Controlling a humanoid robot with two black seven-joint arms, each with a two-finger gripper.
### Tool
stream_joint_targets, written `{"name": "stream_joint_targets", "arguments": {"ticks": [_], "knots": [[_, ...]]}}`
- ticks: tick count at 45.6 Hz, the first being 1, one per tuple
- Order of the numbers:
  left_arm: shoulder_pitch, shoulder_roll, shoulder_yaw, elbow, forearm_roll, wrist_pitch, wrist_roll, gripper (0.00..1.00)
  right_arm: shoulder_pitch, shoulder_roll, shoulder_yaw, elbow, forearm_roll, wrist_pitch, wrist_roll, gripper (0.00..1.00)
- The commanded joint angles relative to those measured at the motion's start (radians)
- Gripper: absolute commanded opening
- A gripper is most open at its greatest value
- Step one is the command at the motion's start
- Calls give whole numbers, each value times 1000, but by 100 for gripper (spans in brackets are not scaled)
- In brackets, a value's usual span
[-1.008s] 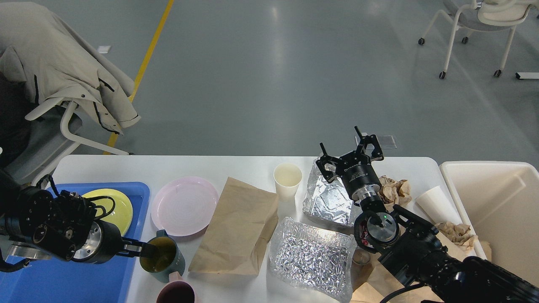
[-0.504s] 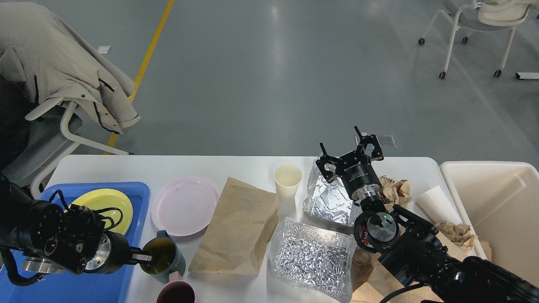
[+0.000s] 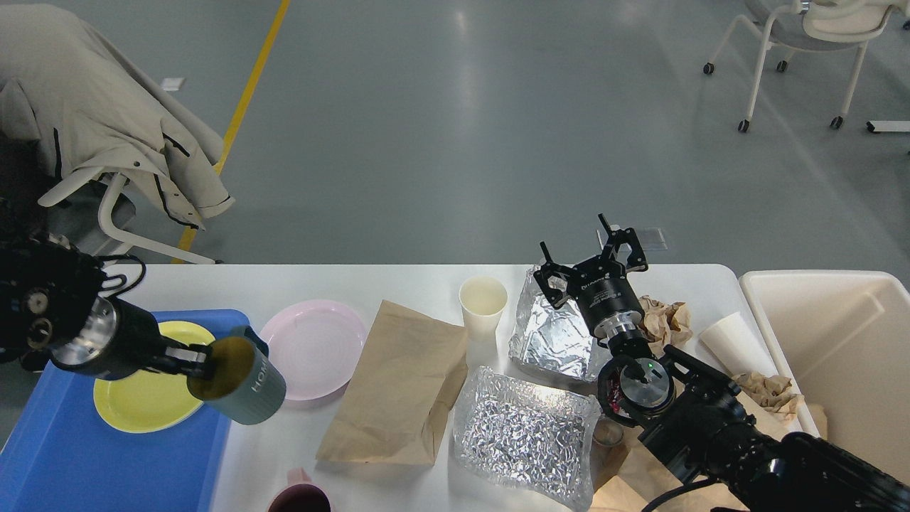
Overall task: Tidy desktop
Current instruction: 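Move the green mug onto the blue tray and release it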
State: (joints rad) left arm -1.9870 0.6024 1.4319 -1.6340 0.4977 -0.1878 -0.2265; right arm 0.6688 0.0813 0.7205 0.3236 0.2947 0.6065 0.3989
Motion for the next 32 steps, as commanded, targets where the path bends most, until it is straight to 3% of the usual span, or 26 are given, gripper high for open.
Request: {"name": "stream_joint_targets", "arguments": {"ticks": [1,5,8,15,22,27,32], "knots": [[-194,201,88,14,252,-252,-14,0,0,0,-1,0,0,-1,0,100],[-222,290,169,55,424,-253,-71,0,0,0,-1,0,1,1,0,100],[-191,329,209,136,502,-220,-82,0,0,0,-1,0,1,1,0,100],[132,382,113,383,521,-33,-109,0,0,0,0,0,1,1,0,100],[436,367,-82,537,519,-4,-119,0,0,0,-1,2,0,-1,0,100],[579,306,-151,580,509,54,-114,0,0,0,0,2,1,1,0,100],[625,270,-146,582,453,91,-111,0,0,0,-1,2,1,-1,0,100]]}}
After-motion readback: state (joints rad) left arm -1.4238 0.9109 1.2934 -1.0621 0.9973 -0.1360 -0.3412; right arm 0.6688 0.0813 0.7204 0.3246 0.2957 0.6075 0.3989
